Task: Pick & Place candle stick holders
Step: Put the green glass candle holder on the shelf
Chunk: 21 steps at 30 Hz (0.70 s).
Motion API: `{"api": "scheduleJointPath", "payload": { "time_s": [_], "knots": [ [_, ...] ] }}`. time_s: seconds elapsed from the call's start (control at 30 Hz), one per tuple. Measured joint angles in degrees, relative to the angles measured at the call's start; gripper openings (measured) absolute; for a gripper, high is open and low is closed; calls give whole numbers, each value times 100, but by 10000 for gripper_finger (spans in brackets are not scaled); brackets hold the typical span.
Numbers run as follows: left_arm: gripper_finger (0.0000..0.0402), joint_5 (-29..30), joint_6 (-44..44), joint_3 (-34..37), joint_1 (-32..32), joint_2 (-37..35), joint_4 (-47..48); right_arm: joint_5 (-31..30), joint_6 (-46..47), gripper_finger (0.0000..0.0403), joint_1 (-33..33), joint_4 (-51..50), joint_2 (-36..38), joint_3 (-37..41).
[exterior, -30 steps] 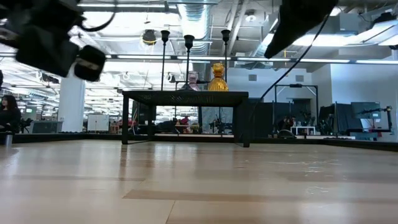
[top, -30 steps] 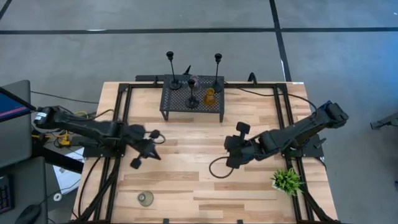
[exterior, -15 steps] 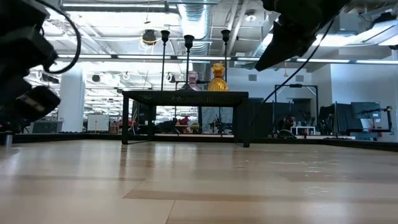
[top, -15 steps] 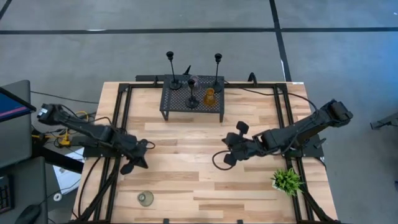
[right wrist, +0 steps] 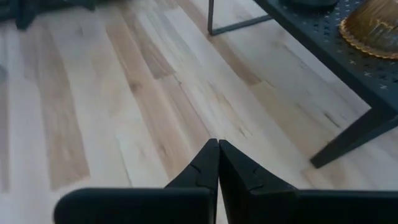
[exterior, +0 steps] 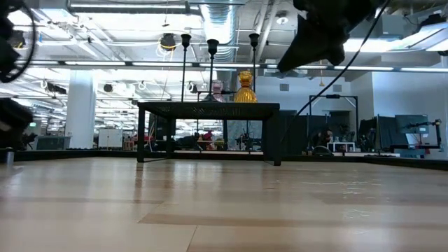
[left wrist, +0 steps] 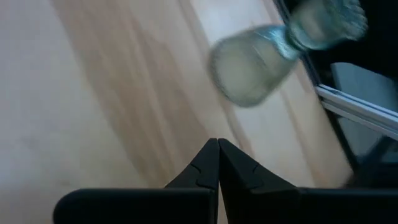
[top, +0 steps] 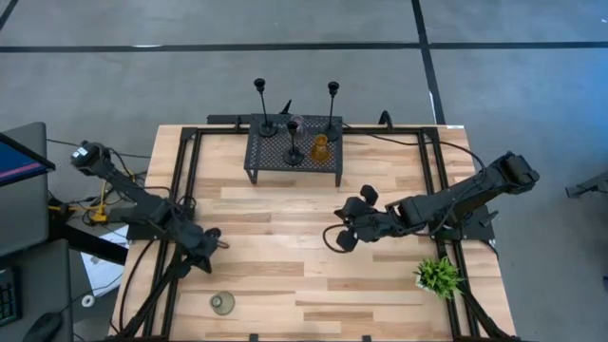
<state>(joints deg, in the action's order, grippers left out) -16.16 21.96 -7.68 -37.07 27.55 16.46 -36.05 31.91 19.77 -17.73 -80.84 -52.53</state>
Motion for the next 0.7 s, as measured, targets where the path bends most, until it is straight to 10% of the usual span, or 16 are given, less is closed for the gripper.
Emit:
{"api": "scheduleJointPath", "payload": {
  "time_s": [0.37, 0.7],
  "knots": [
    [4, 813, 1143, 0, -1556, 406, -1442, 0, 266, 1, 13, 744, 0, -4],
    [3, 1956, 1285, 0, -2529, 2542, -3507, -2, 357, 1, 13, 840, 0, -4]
  ]
}}
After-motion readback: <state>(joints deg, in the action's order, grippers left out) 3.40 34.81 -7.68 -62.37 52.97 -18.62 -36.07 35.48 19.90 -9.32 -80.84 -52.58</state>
